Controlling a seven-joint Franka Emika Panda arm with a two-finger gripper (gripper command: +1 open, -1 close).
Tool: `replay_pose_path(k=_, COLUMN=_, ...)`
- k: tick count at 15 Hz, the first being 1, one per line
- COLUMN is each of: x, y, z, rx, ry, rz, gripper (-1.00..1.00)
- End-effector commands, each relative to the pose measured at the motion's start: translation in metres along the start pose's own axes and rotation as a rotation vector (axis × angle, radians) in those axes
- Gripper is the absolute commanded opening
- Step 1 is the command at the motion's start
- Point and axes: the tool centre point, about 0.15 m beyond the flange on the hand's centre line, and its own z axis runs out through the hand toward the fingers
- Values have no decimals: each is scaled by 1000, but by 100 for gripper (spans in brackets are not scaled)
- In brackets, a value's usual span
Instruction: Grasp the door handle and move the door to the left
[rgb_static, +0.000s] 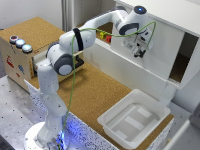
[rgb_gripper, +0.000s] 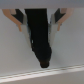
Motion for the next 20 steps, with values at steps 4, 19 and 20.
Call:
replay_pose_path(k=4, x=-7, y=-82, z=24, rx=-107, ry=29, rz=87, gripper=-100)
replay_pose_path(k=19, x=-34, y=-205, z=25, rx=-127, ry=44, rz=70, gripper=-100)
replay_pose_path(k=20, x=-34, y=-211, z=27, rx=-132, ry=45, rz=72, gripper=-100)
